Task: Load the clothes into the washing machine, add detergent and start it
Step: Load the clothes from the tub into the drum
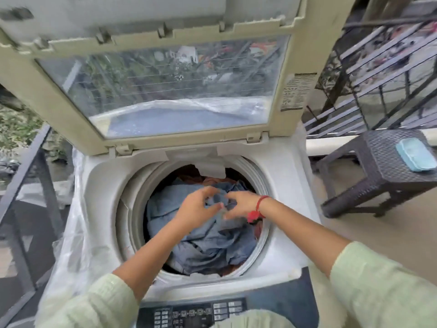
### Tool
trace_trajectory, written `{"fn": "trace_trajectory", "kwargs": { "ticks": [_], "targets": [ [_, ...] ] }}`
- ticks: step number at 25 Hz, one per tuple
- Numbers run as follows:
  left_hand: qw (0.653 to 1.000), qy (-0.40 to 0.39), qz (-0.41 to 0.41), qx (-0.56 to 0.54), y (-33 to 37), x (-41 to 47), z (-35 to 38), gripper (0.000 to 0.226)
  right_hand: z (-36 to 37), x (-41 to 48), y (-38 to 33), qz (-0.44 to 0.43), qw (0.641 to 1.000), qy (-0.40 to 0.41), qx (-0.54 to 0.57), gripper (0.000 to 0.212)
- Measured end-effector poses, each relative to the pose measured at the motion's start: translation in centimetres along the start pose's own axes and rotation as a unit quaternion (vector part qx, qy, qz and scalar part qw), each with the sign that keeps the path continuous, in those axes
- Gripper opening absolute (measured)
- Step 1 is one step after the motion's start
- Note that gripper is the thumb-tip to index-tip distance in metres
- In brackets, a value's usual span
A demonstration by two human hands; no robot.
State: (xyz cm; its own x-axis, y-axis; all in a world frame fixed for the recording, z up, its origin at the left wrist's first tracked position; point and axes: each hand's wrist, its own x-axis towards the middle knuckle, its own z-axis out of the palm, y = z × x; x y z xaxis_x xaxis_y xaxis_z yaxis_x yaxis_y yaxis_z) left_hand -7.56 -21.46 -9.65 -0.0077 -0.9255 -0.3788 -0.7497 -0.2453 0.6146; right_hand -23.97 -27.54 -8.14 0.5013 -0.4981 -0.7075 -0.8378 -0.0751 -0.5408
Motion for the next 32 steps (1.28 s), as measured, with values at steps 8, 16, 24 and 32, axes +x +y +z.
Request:
{"fn": "trace_trajectory", "kwargs": {
  "ticks": [8,16,24,32],
  "targets": [
    [0.965,0.146,0.218,-0.028,15.7,-6.1,6.4,0.02,1.5,-20.9,11.6,-0.09,0.825,0.54,0.144,0.03],
    [0.881,-0.158,0.302,0.328,25.4,-1.2,25.6,0.045,10.2,-28.4,34.1,0.198,0.803,0.51,0.238,0.028],
    [0.831,-0.333,0.118,0.429,19.4,7.5,42.4,0.041,20.1,-18.2,49.5,0.236,0.892,0.253,0.291,0.038],
    [0.804,-0.358,0.125,0.458,3.9,13.0,59.9,0.048,27.9,-0.1,64.0,0.223,0.957,0.148,0.115,0.041]
  ]
}}
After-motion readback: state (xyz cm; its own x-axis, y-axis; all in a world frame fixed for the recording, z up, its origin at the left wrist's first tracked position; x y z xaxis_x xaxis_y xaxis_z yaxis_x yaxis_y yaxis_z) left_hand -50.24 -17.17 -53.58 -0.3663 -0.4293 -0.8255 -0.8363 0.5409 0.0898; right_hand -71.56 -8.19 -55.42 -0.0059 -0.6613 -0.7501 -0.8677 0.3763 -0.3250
